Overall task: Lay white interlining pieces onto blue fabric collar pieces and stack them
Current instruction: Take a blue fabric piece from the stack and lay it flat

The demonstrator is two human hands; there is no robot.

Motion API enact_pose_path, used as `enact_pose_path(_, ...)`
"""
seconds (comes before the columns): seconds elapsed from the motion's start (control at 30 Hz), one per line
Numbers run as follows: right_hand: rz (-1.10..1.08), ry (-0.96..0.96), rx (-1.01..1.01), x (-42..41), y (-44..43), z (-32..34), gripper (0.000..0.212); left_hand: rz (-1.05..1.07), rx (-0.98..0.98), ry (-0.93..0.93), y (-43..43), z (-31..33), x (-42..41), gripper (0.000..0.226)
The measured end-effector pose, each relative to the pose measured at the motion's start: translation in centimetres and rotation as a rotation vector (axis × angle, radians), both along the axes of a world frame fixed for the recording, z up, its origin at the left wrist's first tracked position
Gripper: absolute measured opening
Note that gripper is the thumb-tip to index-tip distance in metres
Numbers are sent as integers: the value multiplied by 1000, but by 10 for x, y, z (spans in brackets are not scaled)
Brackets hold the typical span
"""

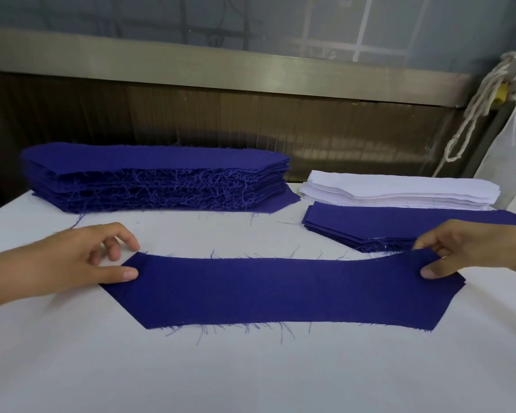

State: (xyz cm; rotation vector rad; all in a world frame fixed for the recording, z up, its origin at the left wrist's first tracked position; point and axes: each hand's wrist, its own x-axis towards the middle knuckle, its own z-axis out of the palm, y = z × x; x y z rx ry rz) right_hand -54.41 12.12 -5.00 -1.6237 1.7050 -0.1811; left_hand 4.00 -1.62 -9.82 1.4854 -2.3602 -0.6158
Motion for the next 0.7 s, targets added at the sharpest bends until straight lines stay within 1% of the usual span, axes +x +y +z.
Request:
enact_pose_path(0.07,17,18,-41,-5,0,-1,47,-54,12,-13,-5,-3,4,85)
enact_pose_path(0.17,21,-22,-91,-8,0,-2,47,-116,52,-53,-12,-6,9,80)
enact_pose_path(0.4,125,-74,-158,1,4,1,28,-171,107,-24,-21,-10,12,77)
enact_pose_path(0.53,171,-56,-147,3,4,2,13,-199,146,-11,-22,-8,11,72)
enact_pose_path(0.63,155,-62,-124,6,6,5,4,-203,145,5,-22,-7,10,66)
enact_pose_path(0.7,120,-73,-112,8,8,8,5,-195,151,6,-22,-7,10,63)
